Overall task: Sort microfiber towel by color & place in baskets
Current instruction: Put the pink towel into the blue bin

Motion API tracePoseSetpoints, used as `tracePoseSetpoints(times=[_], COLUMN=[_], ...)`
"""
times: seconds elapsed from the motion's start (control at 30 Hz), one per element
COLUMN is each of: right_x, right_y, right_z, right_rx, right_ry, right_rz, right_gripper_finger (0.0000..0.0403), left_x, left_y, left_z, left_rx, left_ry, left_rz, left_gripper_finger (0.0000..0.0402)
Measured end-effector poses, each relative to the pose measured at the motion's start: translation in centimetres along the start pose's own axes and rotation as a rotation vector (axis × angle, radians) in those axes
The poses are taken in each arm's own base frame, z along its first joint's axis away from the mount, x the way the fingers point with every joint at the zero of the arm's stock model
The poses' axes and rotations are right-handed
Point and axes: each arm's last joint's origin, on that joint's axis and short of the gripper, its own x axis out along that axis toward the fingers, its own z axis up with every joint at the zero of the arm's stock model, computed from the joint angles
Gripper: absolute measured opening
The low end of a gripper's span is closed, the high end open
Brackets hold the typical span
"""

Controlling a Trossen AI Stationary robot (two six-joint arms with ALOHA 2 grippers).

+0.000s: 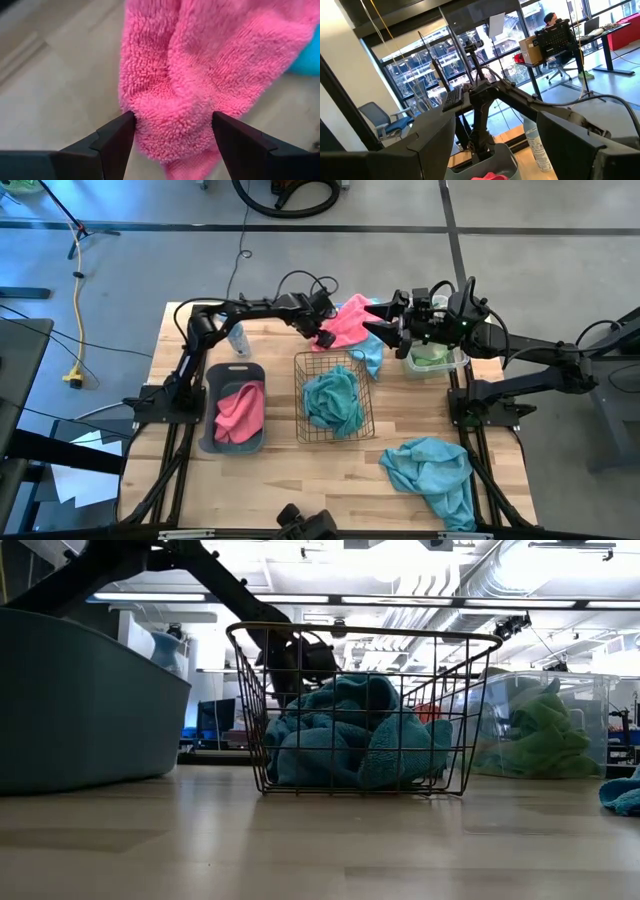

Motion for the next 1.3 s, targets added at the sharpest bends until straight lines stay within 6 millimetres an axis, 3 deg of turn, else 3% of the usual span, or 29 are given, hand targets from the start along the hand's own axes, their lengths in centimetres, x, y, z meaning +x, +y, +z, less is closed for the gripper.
tracePoseSetpoints(times=[0.17,0.27,0.37,0.4,0.5,0.67,0.93,1.13,1.3], right_x=[0.0,0.0,0.0,0.0,0.0,0.0,0.0,0.0,0.0], right_y=[0.0,0.0,0.0,0.0,0.0,0.0,-0.1,-0.1,-0.1], right_z=[0.0,0.0,0.0,0.0,0.0,-0.1,-0.1,-0.1,-0.2], right_rx=[0.000,0.000,0.000,0.000,0.000,-0.006,-0.026,-0.026,-0.026], right_ry=[0.000,0.000,0.000,0.000,0.000,0.007,0.015,0.015,0.015], right_rz=[0.000,0.000,0.000,0.000,0.000,-0.003,-0.006,-0.006,-0.006], right_gripper_finger=[0.0277,0.0277,0.0277,0.0277,0.0277,0.0277,0.0277,0.0277,0.0277], left_x=[0.4,0.2,-0.9,-1.5,-3.6,-9.1,-19.7,-26.7,-31.5], left_y=[-0.1,-0.1,0.0,0.1,0.5,0.9,0.4,-0.9,-1.8], left_z=[-0.2,-0.2,0.0,0.1,0.6,1.6,2.2,1.0,-1.0], left_rx=[0.018,0.069,0.128,0.134,0.144,0.179,0.254,0.320,0.413], left_ry=[0.014,0.013,0.004,-0.003,-0.050,-0.211,-0.592,-0.864,-0.996], left_rz=[0.016,0.021,0.020,0.020,0.022,0.027,-0.001,-0.063,-0.178], left_gripper_finger=[0.0216,0.0144,0.0042,0.0022,0.0012,0.0003,0.0001,0.0001,0.0000])
